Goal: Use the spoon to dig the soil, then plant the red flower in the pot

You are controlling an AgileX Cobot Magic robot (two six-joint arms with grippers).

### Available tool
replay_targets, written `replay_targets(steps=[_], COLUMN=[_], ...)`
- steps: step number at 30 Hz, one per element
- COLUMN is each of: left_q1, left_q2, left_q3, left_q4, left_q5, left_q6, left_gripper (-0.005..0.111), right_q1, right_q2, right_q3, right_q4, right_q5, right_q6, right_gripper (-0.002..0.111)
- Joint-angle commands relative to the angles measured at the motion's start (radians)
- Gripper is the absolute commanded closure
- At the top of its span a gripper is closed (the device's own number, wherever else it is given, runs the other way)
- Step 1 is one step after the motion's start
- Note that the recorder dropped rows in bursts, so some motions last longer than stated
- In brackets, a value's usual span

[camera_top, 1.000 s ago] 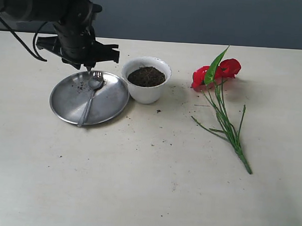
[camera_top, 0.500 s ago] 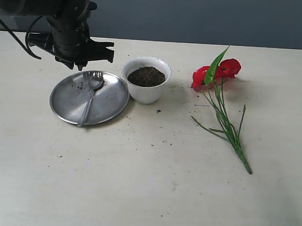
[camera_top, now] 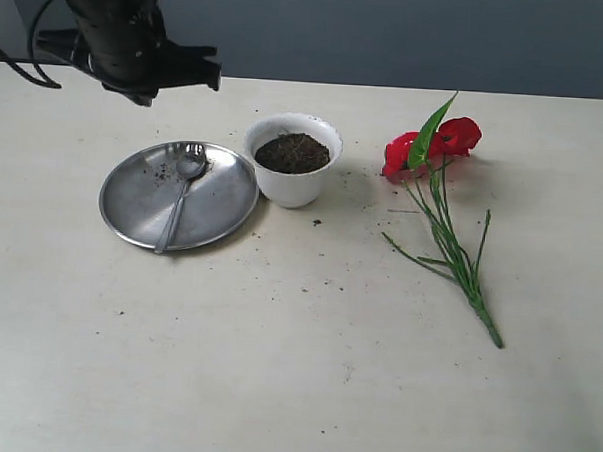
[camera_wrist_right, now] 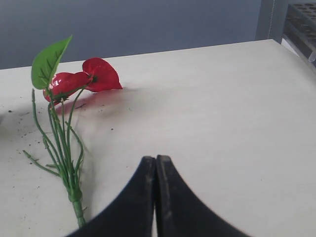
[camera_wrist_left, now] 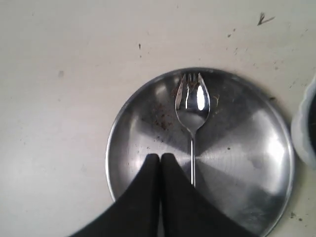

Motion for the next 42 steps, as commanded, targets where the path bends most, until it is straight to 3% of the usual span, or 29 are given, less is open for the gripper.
replay_targets(steps=[1,22,33,42], left_q1=[0.002,0.002,0.002,0.002], left_q2=[-0.088,-0.295,-0.503,-0.653], left_q3=[0.004,0.004,0.004,0.004], left_q4=[0.008,0.079,0.074,0.147], left_q5=[-0.029,-0.12,-0.172,0.035], left_q6=[-0.002,-0.014,0.012,0.079], left_gripper=[0.106,0.106,0.106,0.106], right_q1=[-0.004,-0.004,-0.004,-0.004], right_q2=[-0.004,-0.004,-0.004,-0.004], right_q3=[0.002,0.002,0.002,0.002], right_q4=[-0.001,-0.003,0.003,0.003], right_q5=[-0.012,-0.015,-0.013,-0.013], right_q6=[-0.003,-0.003,-0.003,-0.003], right_gripper=[0.108,0.108,0.108,0.108])
